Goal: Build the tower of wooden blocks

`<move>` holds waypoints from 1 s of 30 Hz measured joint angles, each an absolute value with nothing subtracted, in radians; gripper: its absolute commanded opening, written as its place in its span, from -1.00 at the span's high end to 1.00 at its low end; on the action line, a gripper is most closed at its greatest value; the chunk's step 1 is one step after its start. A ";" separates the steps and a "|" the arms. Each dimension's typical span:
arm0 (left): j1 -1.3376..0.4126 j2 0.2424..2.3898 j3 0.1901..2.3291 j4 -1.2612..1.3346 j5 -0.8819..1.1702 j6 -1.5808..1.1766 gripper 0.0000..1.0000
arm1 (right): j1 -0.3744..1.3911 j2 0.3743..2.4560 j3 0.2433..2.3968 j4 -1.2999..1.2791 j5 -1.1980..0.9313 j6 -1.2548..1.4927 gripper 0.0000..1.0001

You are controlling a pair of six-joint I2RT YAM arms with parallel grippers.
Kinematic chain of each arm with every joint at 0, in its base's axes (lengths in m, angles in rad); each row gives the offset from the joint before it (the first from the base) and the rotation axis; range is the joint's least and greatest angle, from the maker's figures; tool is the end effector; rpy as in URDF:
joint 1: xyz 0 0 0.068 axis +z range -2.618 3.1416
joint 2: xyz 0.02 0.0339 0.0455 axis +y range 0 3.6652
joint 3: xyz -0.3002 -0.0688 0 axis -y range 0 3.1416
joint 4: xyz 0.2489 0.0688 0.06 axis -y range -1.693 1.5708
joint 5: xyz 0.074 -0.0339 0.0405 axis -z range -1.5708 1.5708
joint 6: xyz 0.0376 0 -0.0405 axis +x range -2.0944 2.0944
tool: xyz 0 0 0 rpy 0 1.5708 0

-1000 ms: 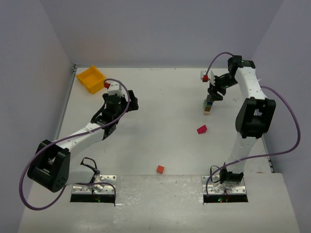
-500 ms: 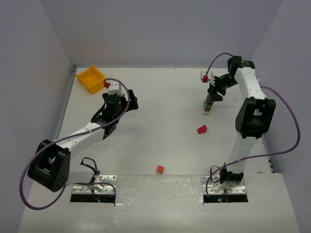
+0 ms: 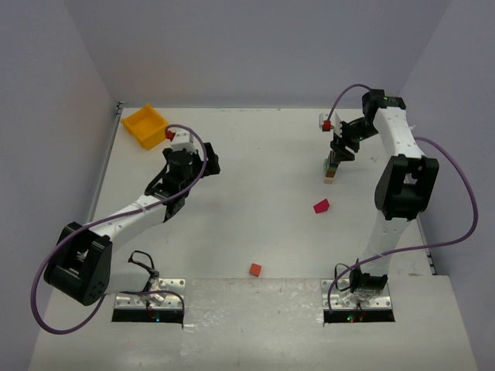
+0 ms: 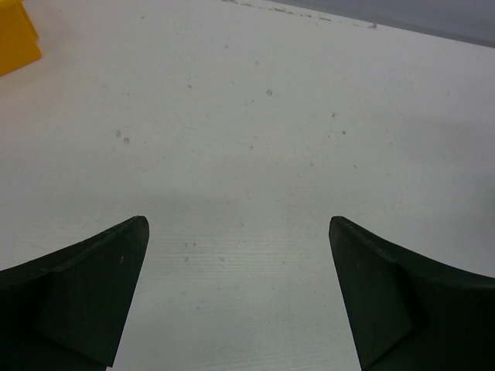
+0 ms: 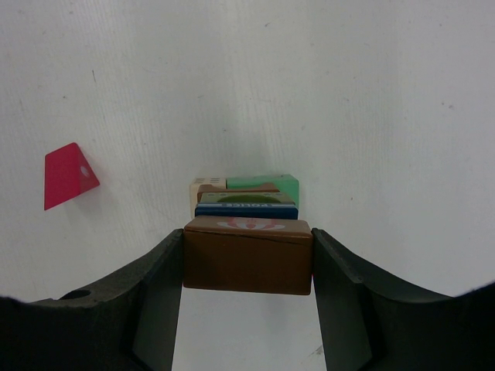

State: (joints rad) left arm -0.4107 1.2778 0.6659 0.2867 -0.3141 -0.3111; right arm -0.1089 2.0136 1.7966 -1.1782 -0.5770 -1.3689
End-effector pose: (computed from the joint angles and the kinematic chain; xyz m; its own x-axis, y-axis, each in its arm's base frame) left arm 0.2572 -0.0993 0.2720 -0.3129 -0.1813 -0.9323 0.0163 0.9805 -0.1961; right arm 0.4228 -0.0256 0.2859 -0.1927 -0.8049 -0.5612 -0.9596 0.2740 -0.0634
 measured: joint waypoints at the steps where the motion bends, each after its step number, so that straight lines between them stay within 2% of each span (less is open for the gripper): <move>1: -0.411 1.278 0.666 0.287 -0.314 -0.311 -1.00 | -0.109 2.014 1.797 -1.178 -0.577 -1.369 -0.11; 30: -0.411 1.283 0.667 0.286 -0.314 -0.311 -1.00 | -0.109 2.028 1.797 -1.178 -0.591 -1.369 -0.15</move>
